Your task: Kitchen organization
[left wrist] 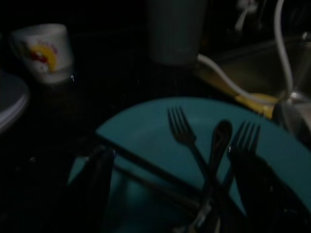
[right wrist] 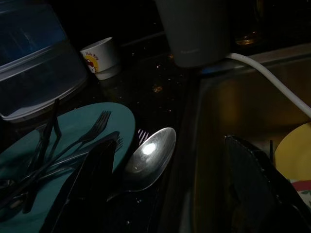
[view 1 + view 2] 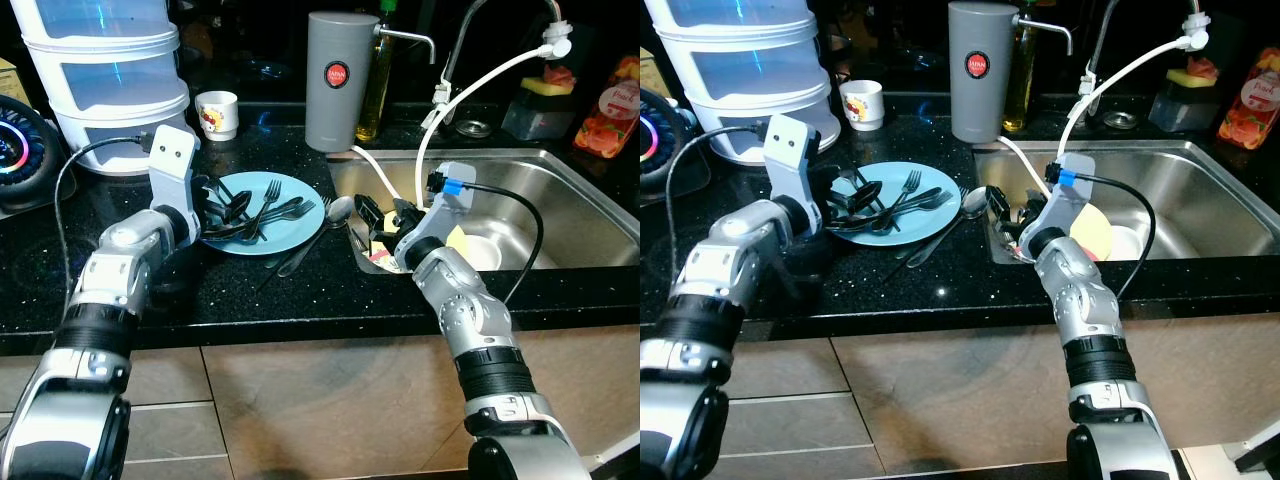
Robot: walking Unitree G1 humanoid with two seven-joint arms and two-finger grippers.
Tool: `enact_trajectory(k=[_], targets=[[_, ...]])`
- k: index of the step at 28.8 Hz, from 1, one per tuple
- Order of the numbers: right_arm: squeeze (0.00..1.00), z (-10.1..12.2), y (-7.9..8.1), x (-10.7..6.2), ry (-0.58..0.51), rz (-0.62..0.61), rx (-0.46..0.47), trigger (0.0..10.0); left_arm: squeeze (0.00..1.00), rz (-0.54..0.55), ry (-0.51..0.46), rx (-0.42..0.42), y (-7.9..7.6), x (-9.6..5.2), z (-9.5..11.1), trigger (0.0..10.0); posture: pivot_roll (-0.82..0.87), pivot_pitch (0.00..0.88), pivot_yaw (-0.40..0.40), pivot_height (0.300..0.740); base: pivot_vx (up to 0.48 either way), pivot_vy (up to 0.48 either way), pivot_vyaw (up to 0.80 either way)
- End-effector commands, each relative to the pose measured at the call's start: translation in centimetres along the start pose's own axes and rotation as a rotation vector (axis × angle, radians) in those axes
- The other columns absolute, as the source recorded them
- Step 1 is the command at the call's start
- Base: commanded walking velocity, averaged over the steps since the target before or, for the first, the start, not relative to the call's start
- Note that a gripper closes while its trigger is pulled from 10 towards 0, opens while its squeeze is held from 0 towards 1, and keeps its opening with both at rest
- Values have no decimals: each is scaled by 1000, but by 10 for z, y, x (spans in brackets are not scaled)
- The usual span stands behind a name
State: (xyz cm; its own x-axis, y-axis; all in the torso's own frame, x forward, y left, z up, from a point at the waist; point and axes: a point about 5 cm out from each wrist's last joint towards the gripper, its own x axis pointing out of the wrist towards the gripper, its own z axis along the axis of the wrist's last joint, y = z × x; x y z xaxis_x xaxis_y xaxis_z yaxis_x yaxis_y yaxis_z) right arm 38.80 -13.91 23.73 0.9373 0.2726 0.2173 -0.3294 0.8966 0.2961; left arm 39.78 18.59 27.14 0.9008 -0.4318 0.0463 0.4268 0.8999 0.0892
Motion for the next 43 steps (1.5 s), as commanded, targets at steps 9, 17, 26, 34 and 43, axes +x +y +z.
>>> enact_trajectory(k=[9,17,26,34,43], targets=[[0,3,-7,4,-10,-25,-18,10000,0,-48,215,120,9,4,-8,10000,85,137,-5,740,0,0,0],[0,3,-9,6,-13,-35,-18,10000,0,1,361,162,15,3,-24,10000,85,138,-4,740,0,0,0],[0,4,-10,6,-16,-40,-18,10000,0,-19,346,160,14,5,-23,0,82,138,-5,740,0,0,0],[0,4,-11,7,-17,-48,-12,10000,0,-10,269,144,16,7,-11,0,81,132,-8,740,0,0,0],[0,8,-12,8,-29,-51,-9,10000,0,-6,122,123,19,6,15,0,79,123,-6,740,0,0,0]])
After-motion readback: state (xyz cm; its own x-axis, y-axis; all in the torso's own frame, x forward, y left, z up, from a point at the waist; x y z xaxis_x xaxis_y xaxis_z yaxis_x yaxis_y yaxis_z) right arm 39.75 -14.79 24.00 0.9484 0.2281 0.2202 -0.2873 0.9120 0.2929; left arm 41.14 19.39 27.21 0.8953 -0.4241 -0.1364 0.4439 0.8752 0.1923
